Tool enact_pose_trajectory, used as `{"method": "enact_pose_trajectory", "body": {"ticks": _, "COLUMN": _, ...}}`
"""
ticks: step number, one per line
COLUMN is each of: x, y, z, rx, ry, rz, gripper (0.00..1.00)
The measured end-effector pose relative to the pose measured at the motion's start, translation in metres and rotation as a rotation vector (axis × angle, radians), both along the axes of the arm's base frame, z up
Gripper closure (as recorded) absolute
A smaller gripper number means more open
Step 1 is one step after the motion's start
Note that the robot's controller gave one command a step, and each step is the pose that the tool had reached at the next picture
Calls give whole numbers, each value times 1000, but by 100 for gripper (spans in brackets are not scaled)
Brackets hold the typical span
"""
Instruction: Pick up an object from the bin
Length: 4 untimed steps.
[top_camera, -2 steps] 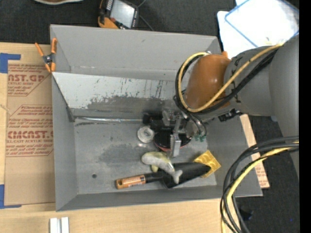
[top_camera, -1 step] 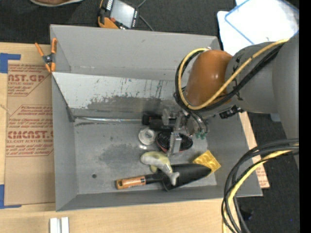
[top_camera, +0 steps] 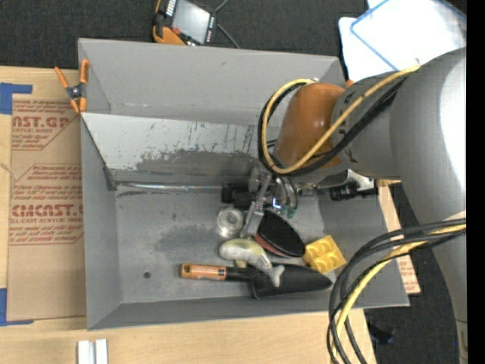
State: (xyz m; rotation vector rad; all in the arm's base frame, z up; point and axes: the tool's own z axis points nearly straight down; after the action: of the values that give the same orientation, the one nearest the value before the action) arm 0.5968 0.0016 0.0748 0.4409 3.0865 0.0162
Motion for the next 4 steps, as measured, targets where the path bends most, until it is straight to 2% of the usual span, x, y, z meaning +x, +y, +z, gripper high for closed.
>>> {"method": "enact_pose_trajectory", "body": {"ticks": 1, "x": -18, "y": -5, "z": 0, "rx": -8, "ry": -10, "rz": 79, "gripper": 0}}
{"method": "enact_pose_trajectory", "body": {"ticks": 2, "x": -6, "y": 38, "z": 4, "rx": 0, "ry": -18, "rz": -73, "gripper": 100}}
{"method": "enact_pose_trajectory", "body": {"ticks": 4, "x": -6, "y": 38, "z": 5, "rx": 0, "ry": -18, "rz": -72, "gripper": 100}}
